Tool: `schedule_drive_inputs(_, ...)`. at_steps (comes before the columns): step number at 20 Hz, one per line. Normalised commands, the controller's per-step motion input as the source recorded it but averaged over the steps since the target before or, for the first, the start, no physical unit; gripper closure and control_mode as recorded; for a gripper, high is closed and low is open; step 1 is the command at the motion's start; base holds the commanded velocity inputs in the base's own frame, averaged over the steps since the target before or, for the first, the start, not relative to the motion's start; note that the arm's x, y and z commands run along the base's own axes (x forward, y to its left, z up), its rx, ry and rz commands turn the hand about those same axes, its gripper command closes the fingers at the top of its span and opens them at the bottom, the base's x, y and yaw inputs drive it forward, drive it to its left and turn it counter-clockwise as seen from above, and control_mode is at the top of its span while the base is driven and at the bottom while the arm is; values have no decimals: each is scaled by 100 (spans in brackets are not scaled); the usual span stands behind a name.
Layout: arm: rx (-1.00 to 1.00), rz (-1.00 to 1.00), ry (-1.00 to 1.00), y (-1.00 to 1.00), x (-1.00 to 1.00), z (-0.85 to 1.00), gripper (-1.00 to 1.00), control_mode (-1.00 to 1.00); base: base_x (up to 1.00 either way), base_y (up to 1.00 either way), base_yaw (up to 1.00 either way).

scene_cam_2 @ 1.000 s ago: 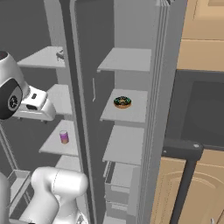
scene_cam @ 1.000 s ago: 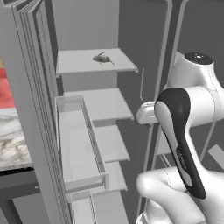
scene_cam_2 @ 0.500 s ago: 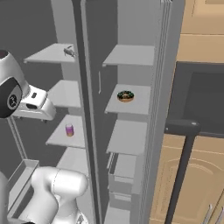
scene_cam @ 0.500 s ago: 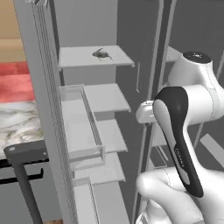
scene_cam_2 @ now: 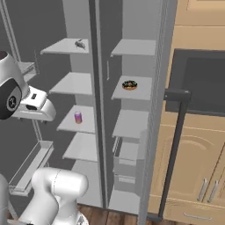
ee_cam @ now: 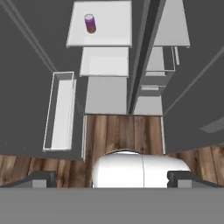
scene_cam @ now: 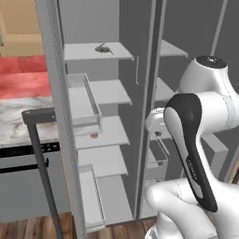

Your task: Pick up the frozen fish from the freezer, place it on any shelf in the fridge, and close the fridge and freezer doors when done.

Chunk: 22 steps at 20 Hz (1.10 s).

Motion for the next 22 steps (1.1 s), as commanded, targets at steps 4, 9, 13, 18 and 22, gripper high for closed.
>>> schedule_drive_inputs(4,0,0,0,0,0,0,-100,100,-60,0,0)
schedule_drive_inputs(9,0,0,0,0,0,0,-100,100,-58,0,0)
schedule_drive_inputs(13,0,0,0,0,0,0,-100,100,-60,0,0)
schedule_drive_inputs(18,0,0,0,0,0,0,-100,100,-43,-1,-1)
schedule_drive_inputs(22,0,0,-1,0,-2,0,-100,-100,-5,0,0)
